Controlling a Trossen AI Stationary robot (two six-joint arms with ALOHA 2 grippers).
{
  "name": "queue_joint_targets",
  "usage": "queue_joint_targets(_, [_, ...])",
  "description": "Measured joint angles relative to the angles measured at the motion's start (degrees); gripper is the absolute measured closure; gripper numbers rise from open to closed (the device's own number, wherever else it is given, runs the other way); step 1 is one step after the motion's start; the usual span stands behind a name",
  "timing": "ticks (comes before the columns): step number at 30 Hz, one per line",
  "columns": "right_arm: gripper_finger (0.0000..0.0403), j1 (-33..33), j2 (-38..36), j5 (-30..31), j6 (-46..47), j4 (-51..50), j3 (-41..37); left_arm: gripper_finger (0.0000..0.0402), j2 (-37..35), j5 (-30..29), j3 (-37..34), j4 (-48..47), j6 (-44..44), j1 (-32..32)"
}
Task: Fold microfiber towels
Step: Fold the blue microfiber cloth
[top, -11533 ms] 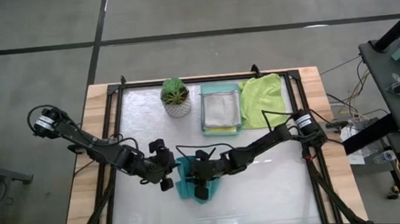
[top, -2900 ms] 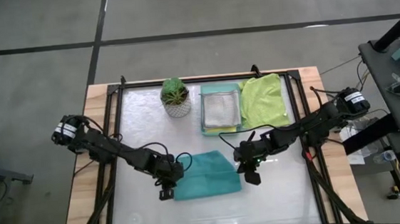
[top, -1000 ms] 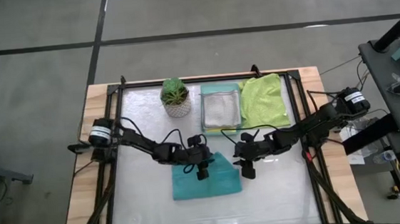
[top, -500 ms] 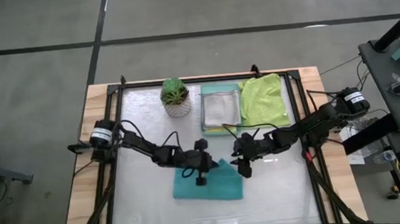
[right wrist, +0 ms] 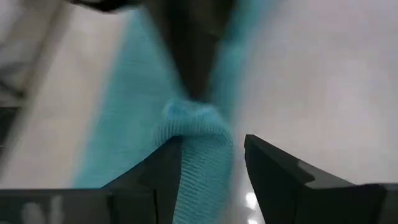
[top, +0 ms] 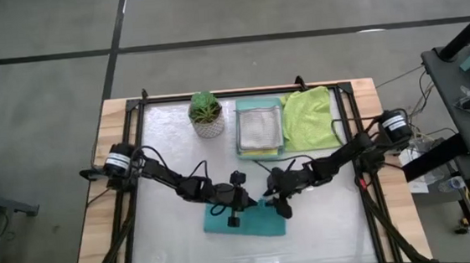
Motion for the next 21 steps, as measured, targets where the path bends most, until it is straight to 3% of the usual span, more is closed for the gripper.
queue_joint_targets(4, [0.0251, 1.5, 1.6, -6.8, 0.7, 6.4, 0.2, 0.0400, -0.1, -1.6, -0.4, -2.8, -5.5, -1.1])
queue_joint_targets(8, [0.0270, 3.0, 1.8, -7.0, 0.9, 5.5, 0.9, 0.0400, -0.1, -3.3, -1.7, -4.6, -9.9, -1.2])
queue_joint_targets(14, [0.0294, 3.2, 1.0, -7.4, 0.3, 1.8, 2.6, 0.0400, -0.1, -3.2, -1.9, -4.5, -8.8, -0.6])
queue_joint_targets(21, [0.0303, 2.0, -1.0, 1.3, -4.8, -5.2, 5.8, 0.0400, -0.1, -0.4, -1.9, -3.3, -7.2, -0.7])
